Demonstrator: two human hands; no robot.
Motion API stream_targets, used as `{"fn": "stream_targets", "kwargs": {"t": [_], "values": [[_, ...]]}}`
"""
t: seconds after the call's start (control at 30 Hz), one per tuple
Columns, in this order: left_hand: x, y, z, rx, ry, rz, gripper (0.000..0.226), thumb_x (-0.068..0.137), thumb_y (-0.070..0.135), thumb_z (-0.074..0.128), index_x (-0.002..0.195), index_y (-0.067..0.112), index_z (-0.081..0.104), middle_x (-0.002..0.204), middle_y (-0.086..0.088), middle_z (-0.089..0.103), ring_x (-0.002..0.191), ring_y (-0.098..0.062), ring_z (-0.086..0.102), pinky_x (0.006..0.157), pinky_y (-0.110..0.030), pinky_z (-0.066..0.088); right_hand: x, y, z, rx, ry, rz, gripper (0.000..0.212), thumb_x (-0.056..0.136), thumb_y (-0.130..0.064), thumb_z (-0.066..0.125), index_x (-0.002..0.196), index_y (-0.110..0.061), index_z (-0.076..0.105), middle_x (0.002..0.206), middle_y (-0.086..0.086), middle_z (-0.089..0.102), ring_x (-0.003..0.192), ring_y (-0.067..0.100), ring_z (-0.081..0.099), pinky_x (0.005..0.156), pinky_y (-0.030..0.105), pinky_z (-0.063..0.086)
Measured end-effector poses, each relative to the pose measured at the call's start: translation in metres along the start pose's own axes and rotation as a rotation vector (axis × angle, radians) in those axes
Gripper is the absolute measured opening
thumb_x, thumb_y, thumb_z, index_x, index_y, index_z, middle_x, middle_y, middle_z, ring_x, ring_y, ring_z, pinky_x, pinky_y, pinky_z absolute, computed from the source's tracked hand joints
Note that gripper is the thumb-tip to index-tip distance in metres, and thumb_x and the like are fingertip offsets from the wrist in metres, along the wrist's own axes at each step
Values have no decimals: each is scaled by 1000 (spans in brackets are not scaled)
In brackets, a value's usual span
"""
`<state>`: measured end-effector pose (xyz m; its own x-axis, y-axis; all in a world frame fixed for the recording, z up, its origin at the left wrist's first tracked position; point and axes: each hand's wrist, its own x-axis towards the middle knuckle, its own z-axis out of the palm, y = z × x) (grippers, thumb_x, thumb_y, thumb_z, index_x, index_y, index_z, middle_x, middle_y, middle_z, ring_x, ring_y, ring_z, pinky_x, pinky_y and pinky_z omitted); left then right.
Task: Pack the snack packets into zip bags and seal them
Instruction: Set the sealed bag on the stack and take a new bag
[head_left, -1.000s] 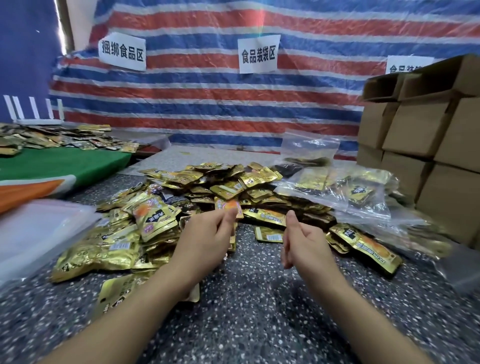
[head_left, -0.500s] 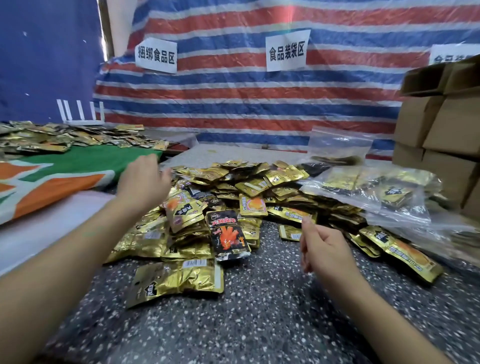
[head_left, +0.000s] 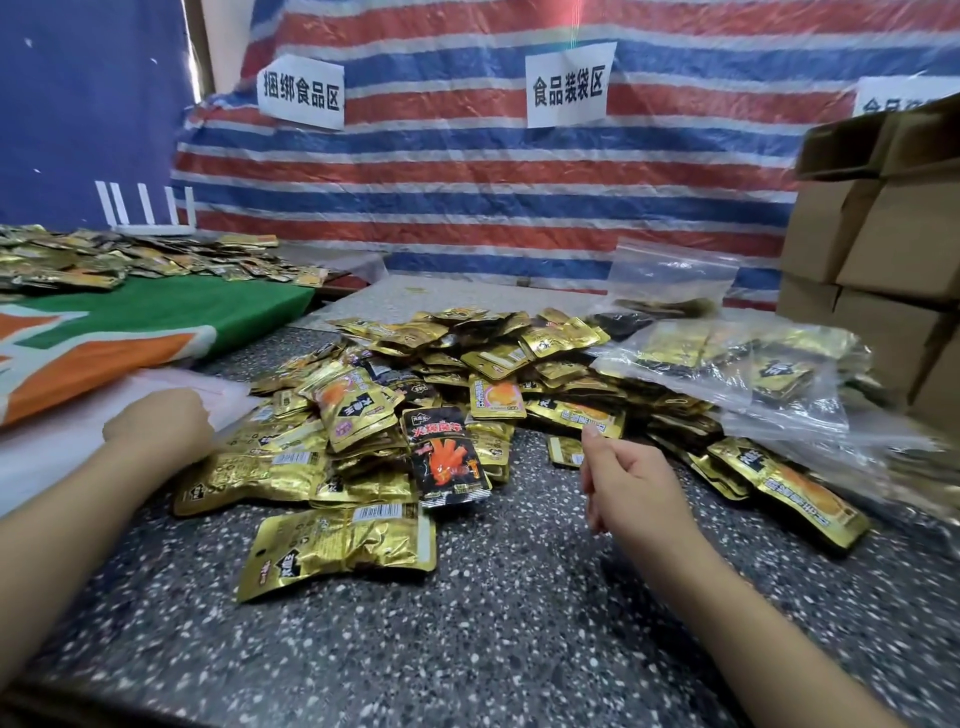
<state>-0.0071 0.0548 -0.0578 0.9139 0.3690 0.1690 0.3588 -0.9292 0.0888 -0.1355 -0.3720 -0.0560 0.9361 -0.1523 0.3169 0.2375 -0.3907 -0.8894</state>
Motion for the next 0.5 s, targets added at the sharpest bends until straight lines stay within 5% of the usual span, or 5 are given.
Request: {"fn": "stream_targets", "kwargs": {"t": [0.27,0.37,0.5], "values": [[-11,8,-10,73,-29,-73,37,90,20,53,126,20,61,126,-4,61,112,-26,57,86,-34,52,0,0,-2,24,-20,11,56,104,-38,42,59,-6,53,42,4,46,40,15,43,44,21,40],[-13,13,-12,-106,102,-175,22,89,14,54,103,4,68,102,-15,64,91,-32,59,73,-36,52,0,1,-2,29,-21,3,58,105,-37,43,61,1,53,43,5,45,39,15,42,44,18,42],[-19,30,-24,-344,391,-11,31,96,13,44,80,-3,65,88,-24,68,54,-27,47,50,-28,32,0,0,-2,15,-13,-14,60,104,-37,44,64,8,49,44,8,45,38,15,42,43,15,39]]}}
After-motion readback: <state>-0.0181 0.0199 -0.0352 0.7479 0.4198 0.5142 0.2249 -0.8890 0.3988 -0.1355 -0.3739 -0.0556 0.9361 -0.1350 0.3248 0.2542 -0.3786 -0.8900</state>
